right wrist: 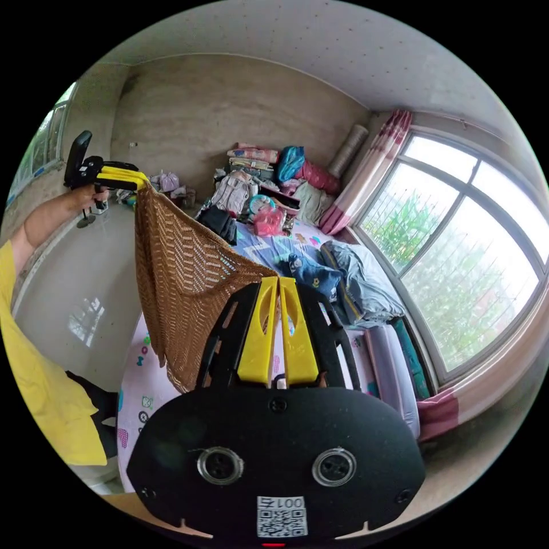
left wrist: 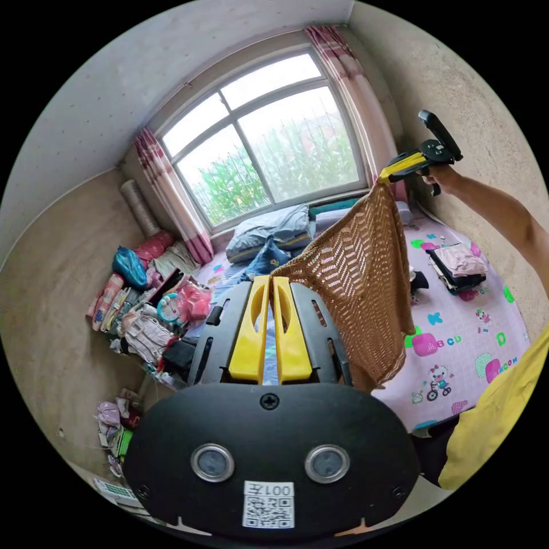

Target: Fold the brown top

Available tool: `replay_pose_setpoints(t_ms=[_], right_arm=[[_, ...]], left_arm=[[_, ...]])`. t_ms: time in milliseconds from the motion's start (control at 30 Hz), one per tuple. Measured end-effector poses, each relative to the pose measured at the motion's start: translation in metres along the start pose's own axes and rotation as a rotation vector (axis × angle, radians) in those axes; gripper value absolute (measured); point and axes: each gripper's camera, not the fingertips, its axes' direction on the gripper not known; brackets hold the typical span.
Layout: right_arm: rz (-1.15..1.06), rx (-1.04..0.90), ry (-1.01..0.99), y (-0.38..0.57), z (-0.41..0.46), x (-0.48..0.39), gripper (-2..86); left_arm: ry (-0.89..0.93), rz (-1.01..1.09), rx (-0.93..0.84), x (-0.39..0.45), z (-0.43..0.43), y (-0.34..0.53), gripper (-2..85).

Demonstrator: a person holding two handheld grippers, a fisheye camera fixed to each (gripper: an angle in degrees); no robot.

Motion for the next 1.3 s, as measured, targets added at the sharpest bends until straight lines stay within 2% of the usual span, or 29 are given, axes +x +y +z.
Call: replay_pose_setpoints(t_ms=[200, 300, 400, 500, 600, 833, 933, 1100, 1300], right_arm=[[-0.037, 0.124, -0.003, 0.008, -0.008, 0.035, -0.1], [-0.041, 0.137, -0.053, 0.044, -0.003, 0.053, -0.1], [-0.055, 0.118, -0.147, 0.098, 0.015, 0.066, 0.0], [-0.079, 0.052, -0.237, 0.164, 0.043, 0.069, 0.0], [-0.063, -0.041, -0.334, 0.241, 0.081, 0.069, 0.1], [0.03, -0.37, -0.473, 0.461, 0.176, 0.044, 0.2], [0.078, -0.479, -0.501, 0.541, 0.187, 0.041, 0.2], [0.19, -0.508, -0.5, 0.63, 0.159, 0.063, 0.1], [0.236, -0.583, -0.445, 0.703, 0.121, 0.086, 0.3]], left_arm=[[-0.028, 0.09, 0.073, 0.004, -0.016, -0.048, -1.6], [0.055, 0.159, 0.055, 0.035, -0.009, -0.054, -1.6], [0.172, 0.248, -0.036, 0.088, 0.021, -0.047, -1.5], [0.322, 0.275, -0.157, 0.15, 0.073, -0.031, -1.4], [0.503, 0.216, -0.279, 0.212, 0.145, -0.007, -1.2], [0.84, 0.165, -0.54, 0.376, 0.322, 0.048, -1.0], [0.994, 0.148, -0.589, 0.433, 0.364, 0.048, -1.0], [1.055, 0.291, -0.577, 0.502, 0.399, 0.02, -1.0], [1.182, 0.333, -0.586, 0.562, 0.438, -0.018, -0.9]])
